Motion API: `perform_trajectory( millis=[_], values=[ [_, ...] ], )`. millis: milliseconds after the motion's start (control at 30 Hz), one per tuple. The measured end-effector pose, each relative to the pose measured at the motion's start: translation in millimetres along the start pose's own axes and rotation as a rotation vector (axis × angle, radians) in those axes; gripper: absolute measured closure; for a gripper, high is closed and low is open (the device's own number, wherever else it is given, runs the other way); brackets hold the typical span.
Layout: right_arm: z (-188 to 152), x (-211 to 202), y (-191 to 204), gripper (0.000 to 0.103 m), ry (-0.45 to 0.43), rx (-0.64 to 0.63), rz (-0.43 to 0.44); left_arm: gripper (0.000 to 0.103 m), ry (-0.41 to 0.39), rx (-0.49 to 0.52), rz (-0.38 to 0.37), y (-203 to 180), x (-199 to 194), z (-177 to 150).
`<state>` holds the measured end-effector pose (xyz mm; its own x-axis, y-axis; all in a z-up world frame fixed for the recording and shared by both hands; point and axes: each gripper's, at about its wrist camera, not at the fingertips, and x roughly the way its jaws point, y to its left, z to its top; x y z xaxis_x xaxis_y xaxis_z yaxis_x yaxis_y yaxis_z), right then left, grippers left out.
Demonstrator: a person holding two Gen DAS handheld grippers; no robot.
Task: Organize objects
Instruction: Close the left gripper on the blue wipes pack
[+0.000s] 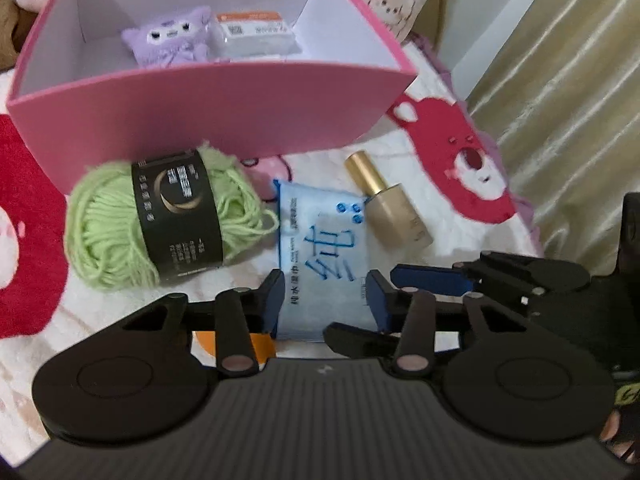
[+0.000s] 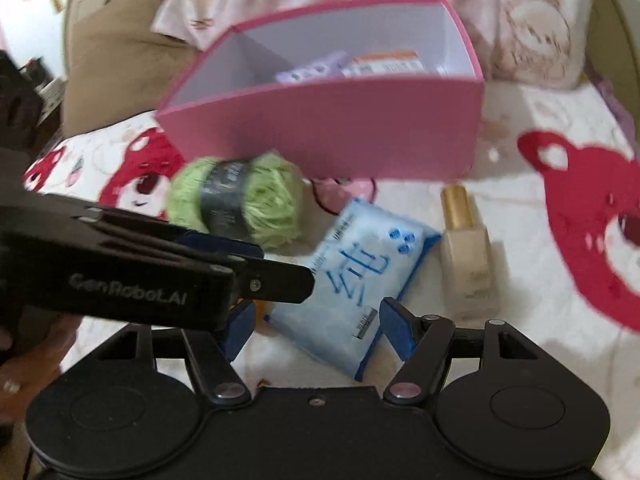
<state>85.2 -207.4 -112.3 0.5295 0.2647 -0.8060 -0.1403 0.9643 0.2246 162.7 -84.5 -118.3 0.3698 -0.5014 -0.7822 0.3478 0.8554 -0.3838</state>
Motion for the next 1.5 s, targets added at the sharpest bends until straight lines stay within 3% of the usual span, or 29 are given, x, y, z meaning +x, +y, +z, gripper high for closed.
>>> perform_trajectory(
  millis=[133, 200, 400, 500, 700, 833, 1033, 1233, 1300, 1400, 1500],
  values=[
    [-5.9, 20.6, -2.2, 0.030, 0.042, 0.006, -0.047, 0.064, -0.026, 0.095, 0.143, -5.2, 16.9, -2.5],
    [-7.5, 28.6, -3.6, 0.030, 0.054, 0.013, -0.086, 0.064, -0.026, 0.114, 0.159, -3.0, 23.6, -3.8],
    [-11.3, 28.8, 1.3, 0.024, 0.052, 0.000, -0.047, 0.068, 0.002, -0.009, -0.029, 15.5, 33.8, -10.3],
    [-11.4, 25.0, 5.7, 0.022, 0.040, -0.021, -0.032, 0.068, 0.006, -0.007, -0.022, 14.5, 35.5, -11.9],
    [-16.4, 14.1, 2.2, 0.017, 0.031, -0.039, -0.093, 0.068, 0.071, -0.117, -0.202, 18.6, 31.3, -16.2],
    [-20.3, 9.3, -5.7, 0.015, 0.043, -0.022, -0.103, 0.069, 0.067, -0.032, -0.139, -4.2, 33.2, -22.3],
    [-22.1, 30.4, 7.8, 0.013, 0.083, -0.103, -0.162, 0.067, -0.005, -0.014, 0.023, -5.1, 36.2, -26.6],
    [-23.4, 39.2, 12.0, 0.011, 0.088, -0.129, -0.198, 0.069, -0.053, 0.001, 0.006, -2.6, 40.2, -24.1],
    [-22.9, 36.1, 10.0, 0.020, 0.073, -0.113, -0.194, 0.074, -0.052, 0.011, -0.029, -8.0, 42.0, -25.7],
    [-26.1, 29.4, 14.6, 0.025, 0.077, -0.152, -0.188, 0.074, -0.075, 0.069, 0.004, -24.9, 39.3, -33.7],
    [-30.9, 22.6, 18.3, 0.027, 0.075, -0.165, -0.181, 0.074, -0.068, 0.041, -0.010, -26.7, 32.7, -36.5]
  ],
)
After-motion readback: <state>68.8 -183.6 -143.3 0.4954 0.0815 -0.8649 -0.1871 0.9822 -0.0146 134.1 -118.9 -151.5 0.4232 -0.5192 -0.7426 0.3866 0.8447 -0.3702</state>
